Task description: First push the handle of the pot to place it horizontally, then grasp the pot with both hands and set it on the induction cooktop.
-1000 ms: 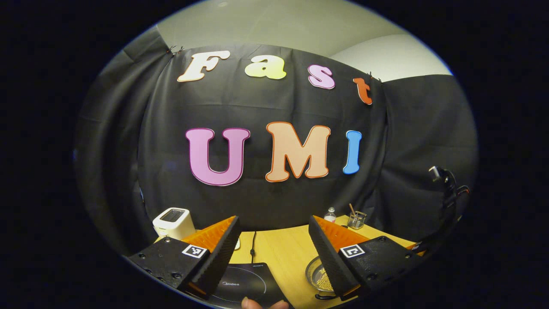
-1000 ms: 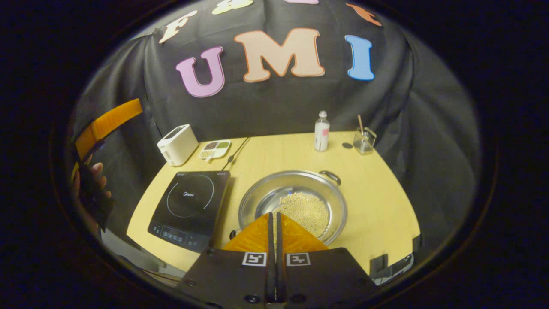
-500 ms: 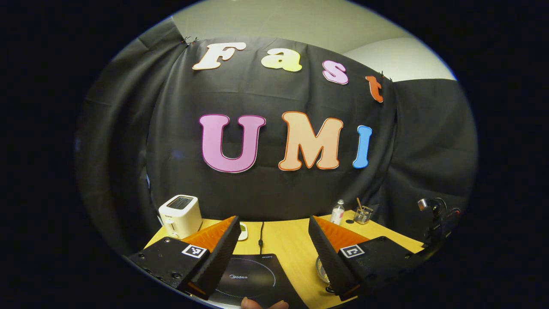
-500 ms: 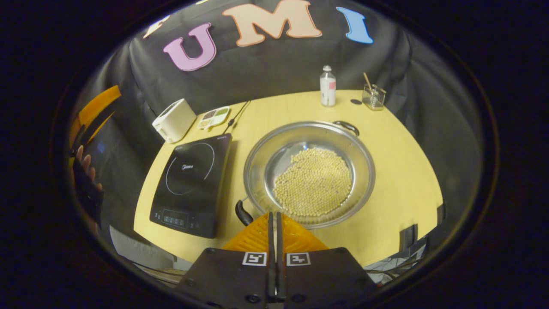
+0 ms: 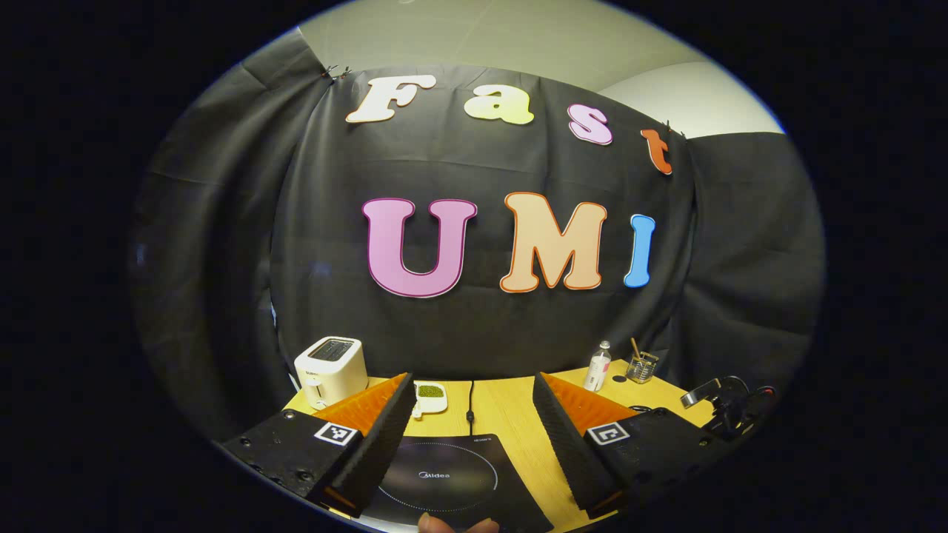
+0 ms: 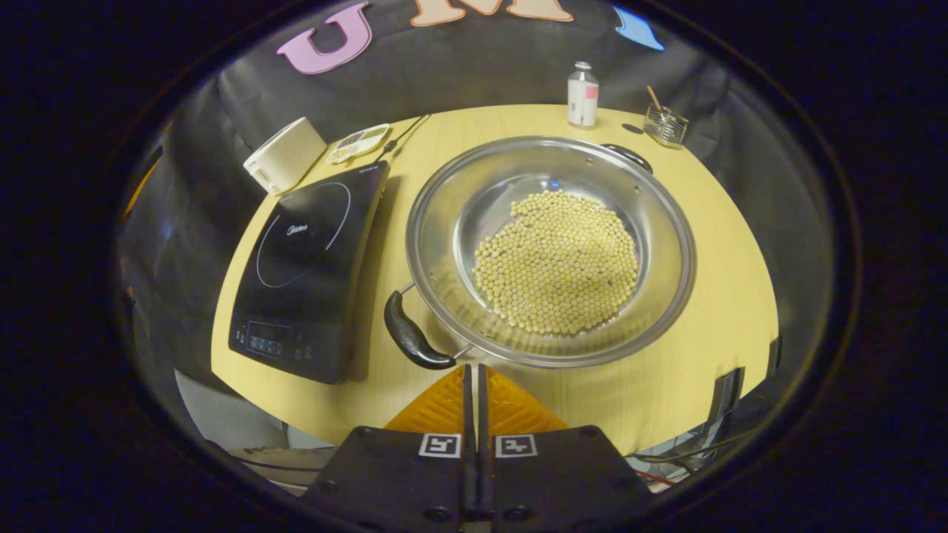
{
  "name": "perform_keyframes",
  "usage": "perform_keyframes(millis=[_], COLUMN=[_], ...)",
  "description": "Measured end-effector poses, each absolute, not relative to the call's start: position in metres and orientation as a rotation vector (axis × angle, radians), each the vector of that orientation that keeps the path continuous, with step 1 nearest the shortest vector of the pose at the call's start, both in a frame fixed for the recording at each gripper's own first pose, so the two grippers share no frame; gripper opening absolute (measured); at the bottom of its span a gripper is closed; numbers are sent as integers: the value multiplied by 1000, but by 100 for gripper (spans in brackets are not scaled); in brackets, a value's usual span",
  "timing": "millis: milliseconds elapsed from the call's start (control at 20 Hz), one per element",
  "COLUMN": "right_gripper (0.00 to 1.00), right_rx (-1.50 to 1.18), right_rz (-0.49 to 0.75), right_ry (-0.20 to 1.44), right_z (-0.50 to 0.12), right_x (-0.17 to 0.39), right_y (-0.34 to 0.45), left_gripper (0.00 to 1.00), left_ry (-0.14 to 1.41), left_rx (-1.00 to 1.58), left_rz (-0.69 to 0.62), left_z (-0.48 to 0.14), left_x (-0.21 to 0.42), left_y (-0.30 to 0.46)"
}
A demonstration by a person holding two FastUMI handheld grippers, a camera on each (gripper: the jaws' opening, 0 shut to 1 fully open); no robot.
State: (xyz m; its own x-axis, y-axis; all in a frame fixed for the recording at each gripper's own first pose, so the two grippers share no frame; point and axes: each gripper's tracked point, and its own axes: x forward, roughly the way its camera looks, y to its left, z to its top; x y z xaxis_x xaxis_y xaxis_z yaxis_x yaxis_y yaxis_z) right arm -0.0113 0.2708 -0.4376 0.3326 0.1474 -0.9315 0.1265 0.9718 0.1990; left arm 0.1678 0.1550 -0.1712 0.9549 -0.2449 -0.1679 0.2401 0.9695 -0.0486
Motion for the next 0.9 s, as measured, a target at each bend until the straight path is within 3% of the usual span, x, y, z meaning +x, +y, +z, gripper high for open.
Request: perform_keyframes(millis=[900], right_gripper=[2], right_rx=[271], right_rz=[6], right_ry=[1209], right_z=[-446], right_x=[49], right_y=[318], left_gripper=[96], left_ry=[179], left_rx=[-10], left_rz=[-218], left_z=[-171], left_x=[162], left_y=[174])
